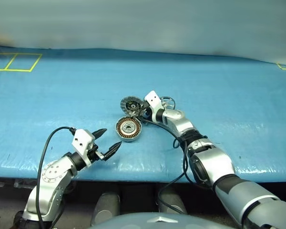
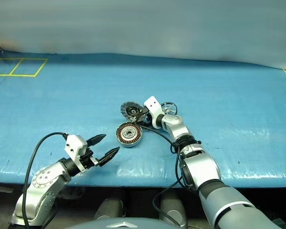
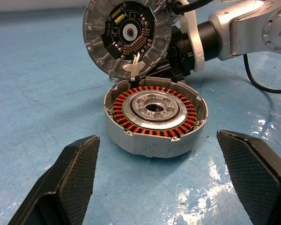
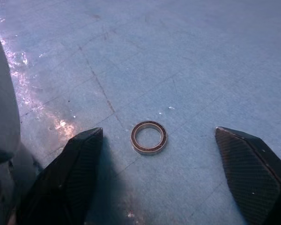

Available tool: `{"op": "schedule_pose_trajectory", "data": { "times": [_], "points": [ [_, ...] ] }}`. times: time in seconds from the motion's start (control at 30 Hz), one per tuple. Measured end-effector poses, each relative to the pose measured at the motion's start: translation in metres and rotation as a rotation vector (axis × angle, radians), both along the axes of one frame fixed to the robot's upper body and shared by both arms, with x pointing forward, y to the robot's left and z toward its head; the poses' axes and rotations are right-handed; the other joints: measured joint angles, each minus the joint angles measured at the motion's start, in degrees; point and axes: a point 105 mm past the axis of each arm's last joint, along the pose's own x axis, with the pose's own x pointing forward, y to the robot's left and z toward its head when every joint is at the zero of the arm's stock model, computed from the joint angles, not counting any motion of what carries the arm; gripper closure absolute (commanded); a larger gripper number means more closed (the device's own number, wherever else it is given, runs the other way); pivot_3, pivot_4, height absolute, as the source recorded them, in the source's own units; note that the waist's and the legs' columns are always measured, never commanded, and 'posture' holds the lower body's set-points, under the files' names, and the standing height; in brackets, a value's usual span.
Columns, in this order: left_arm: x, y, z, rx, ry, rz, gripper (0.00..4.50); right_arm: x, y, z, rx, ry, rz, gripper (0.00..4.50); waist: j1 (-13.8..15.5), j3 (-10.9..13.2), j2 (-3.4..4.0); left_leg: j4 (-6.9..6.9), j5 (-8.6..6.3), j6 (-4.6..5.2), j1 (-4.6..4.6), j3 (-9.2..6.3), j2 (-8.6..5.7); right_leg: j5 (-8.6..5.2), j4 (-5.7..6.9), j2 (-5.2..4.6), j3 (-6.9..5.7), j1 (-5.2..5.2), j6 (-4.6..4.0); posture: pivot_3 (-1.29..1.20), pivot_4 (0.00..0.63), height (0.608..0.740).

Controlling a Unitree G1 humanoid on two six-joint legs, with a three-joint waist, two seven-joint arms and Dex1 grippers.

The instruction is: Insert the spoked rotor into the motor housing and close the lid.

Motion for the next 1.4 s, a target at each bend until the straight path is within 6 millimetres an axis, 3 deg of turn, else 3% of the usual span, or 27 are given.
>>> {"op": "schedule_pose_trajectory", "data": {
  "times": [0.07,0.17,0.27,0.4,0.57,0.73,0.97,1.13,1.3,1.4],
  "points": [
    [0.0,0.0,0.0,0.001,-0.001,0.004,0.12,0.001,-0.001,0.0,-0.016,-0.012,-0.002,1.88,0.0,0.0,0.0,-0.01,0.0,0.0,0.02,0.0,0.0,0.0,0.0,0.0,0.0,0.02,-0.01,0.0,0.15,0.74],
    [0.0,0.0,0.0,0.002,-0.001,0.006,0.12,0.001,0.0,-0.001,-0.041,-0.028,0.003,1.88,-0.01,-0.01,0.01,-0.07,0.0,0.0,0.1,0.01,0.0,-0.02,0.0,0.0,0.01,0.06,-0.03,0.0,0.15,0.74],
    [0.001,0.001,0.0,0.007,-0.002,0.007,0.12,0.0,0.0,-0.001,-0.05,-0.033,0.007,2.36,-0.02,-0.01,0.01,-0.11,0.0,0.0,0.21,0.01,0.01,-0.04,0.01,0.0,0.01,0.15,-0.06,0.0,0.15,0.74],
    [0.002,0.0,0.001,0.01,-0.009,0.005,0.12,0.0,0.003,-0.001,-0.068,-0.047,0.017,3.65,-0.01,0.0,0.01,-0.14,0.0,0.0,0.3,0.01,0.02,-0.05,0.03,0.0,0.01,0.22,-0.07,0.0,0.15,0.74],
    [0.004,-0.002,0.004,0.009,-0.022,-0.006,0.12,0.005,-0.006,0.003,-0.089,-0.075,-0.043,3.65,0.1,0.0,0.01,-0.16,0.0,0.0,0.29,0.01,0.02,-0.05,0.03,0.0,0.02,0.19,-0.08,0.0,0.15,0.74],
    [0.008,-0.006,0.008,0.009,-0.039,-0.031,0.12,0.006,-0.034,0.012,-0.099,-0.129,-0.162,3.65,0.37,0.0,0.01,-0.24,0.0,0.0,0.24,0.02,0.01,-0.12,0.0,-0.01,0.03,0.14,-0.06,0.0,0.15,0.74],
    [0.014,-0.006,0.011,0.024,-0.045,-0.08,0.12,-0.016,-0.075,0.047,-0.12,-0.245,-0.295,3.65,0.54,0.0,0.01,-0.29,0.0,-0.01,0.2,0.02,0.02,-0.18,0.02,-0.02,0.03,0.08,-0.07,0.0,0.15,0.74],
    [0.018,-0.008,0.014,0.015,-0.05,-0.116,0.12,-0.043,-0.084,0.071,-0.028,-0.26,-0.309,3.65,0.59,0.0,0.0,-0.29,-0.01,-0.01,0.17,0.03,0.05,-0.2,0.0,-0.02,0.01,0.06,-0.05,0.0,0.15,0.74],
    [0.018,-0.007,0.02,0.005,-0.06,-0.149,0.12,-0.082,-0.088,0.054,-0.078,-0.157,-0.212,3.65,1.03,0.0,-0.01,-0.28,-0.03,-0.04,0.07,0.03,0.03,-0.25,-0.06,-0.07,0.0,0.0,0.0,0.0,0.15,0.74],
    [0.018,-0.004,0.023,-0.005,-0.067,-0.154,0.12,-0.106,-0.074,0.036,-0.071,-0.049,-0.1,3.65,0.94,0.01,-0.01,-0.27,-0.03,-0.05,0.02,0.04,0.05,-0.25,-0.05,-0.07,-0.01,-0.07,0.0,0.0,0.15,0.74]
  ]
}}
